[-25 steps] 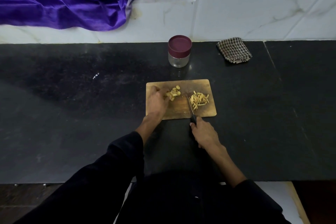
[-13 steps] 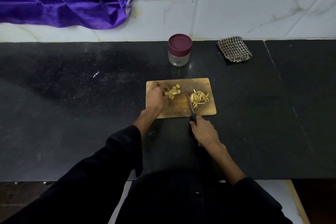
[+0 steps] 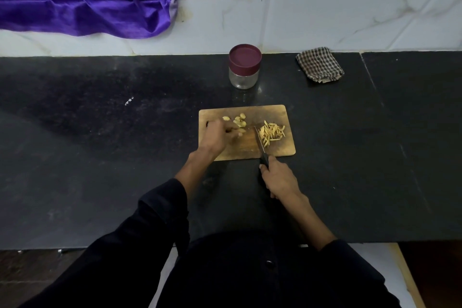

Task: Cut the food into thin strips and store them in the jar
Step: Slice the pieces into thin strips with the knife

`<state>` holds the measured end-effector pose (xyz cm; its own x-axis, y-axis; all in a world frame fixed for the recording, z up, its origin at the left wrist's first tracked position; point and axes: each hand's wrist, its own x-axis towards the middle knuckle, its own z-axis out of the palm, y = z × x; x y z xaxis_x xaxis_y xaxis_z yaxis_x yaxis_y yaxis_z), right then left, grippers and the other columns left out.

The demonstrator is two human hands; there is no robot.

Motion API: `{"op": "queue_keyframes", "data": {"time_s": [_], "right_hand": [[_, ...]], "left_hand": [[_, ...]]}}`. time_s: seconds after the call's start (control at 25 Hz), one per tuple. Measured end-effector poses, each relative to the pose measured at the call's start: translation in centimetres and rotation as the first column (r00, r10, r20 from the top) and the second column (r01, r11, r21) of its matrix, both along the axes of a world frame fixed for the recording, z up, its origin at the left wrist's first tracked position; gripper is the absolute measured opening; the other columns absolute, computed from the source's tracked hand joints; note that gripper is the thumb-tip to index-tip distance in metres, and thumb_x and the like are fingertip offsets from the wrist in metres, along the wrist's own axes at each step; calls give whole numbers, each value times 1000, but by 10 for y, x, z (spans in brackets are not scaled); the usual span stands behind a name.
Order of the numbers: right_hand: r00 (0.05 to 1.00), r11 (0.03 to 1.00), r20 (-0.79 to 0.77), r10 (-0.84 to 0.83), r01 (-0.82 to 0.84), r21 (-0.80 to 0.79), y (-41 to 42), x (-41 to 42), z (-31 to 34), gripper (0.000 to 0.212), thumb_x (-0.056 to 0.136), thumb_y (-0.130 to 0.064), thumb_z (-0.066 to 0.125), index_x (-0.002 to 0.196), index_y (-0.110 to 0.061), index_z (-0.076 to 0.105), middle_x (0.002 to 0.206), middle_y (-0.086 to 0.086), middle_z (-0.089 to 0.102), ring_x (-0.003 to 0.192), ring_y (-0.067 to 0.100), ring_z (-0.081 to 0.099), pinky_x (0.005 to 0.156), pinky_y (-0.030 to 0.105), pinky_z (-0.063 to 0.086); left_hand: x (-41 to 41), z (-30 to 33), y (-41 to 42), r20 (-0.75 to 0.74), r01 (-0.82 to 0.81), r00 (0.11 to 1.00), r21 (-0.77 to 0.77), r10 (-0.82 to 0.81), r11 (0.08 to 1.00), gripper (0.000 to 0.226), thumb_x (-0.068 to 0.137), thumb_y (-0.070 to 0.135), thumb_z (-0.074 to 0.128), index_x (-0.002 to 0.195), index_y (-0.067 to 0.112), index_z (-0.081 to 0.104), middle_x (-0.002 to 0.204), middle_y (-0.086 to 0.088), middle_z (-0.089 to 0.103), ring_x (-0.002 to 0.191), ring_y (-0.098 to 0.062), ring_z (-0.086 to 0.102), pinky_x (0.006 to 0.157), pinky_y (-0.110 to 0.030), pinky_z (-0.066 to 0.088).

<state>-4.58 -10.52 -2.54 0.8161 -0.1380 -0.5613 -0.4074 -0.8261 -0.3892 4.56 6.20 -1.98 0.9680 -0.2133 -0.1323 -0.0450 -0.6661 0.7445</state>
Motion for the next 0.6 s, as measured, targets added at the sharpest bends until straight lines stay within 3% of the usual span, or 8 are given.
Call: {"op": "queue_keyframes", "data": {"time_s": [0.12, 0.2, 0.32, 0.4, 0.48, 0.6], "right_hand": [[1000, 1000, 8, -1, 1, -6, 0, 1, -1, 28, 103, -36, 41, 122, -16, 48, 96, 9, 67, 77, 26, 70, 77, 48, 58], [1000, 1000, 12, -4, 4, 1, 0, 1, -2, 28, 103, -36, 41, 123, -16, 48, 97, 9, 67, 80, 28, 70, 77, 49, 58], [1000, 1000, -2, -9, 9, 14, -2, 0, -2, 27, 104, -35, 41, 122, -16, 47, 93, 8, 66, 67, 23, 70, 73, 46, 60], [1000, 1000, -11, -3, 3, 5, -2, 1, 0, 28, 104, -35, 41, 124, -16, 46, 93, 7, 66, 60, 20, 68, 69, 43, 61], [1000, 1000, -14, 2, -2, -1, -2, 1, 0, 29, 104, -35, 41, 125, -16, 46, 93, 7, 66, 58, 19, 68, 67, 41, 61], [1000, 1000, -7, 2, -2, 3, -2, 1, -1, 30, 104, -35, 40, 125, -15, 46, 94, 8, 66, 63, 22, 69, 70, 43, 60]], "left_hand": [[1, 2, -13, -142, 195, 975, 175, -171, 965, 22, 84, 16, 69, 106, 11, 70, 104, -1, 68, 96, -15, 62, 84, -23, 48], [3, 4, -18, -151, 155, 981, 220, -123, 963, 28, 82, 16, 72, 109, 10, 66, 103, -4, 63, 97, -17, 60, 86, -29, 49], [5, 4, -19, -109, 77, 993, 215, -54, 974, 19, 78, 16, 75, 94, 11, 67, 91, -1, 63, 87, -14, 60, 77, -27, 50], [6, 1, -15, -52, 62, 997, 179, -53, 982, 7, 79, 15, 74, 85, 12, 72, 87, 0, 68, 81, -11, 62, 74, -24, 50], [4, -1, -11, -36, -10, 999, 90, 14, 996, 7, 84, 12, 69, 87, 9, 74, 84, 1, 67, 71, -5, 59, 65, -12, 47], [-1, -4, -9, -232, -223, 955, -159, 183, 962, 17, 92, 10, 59, 103, 2, 69, 91, -6, 68, 63, -7, 60, 55, -16, 54]]}}
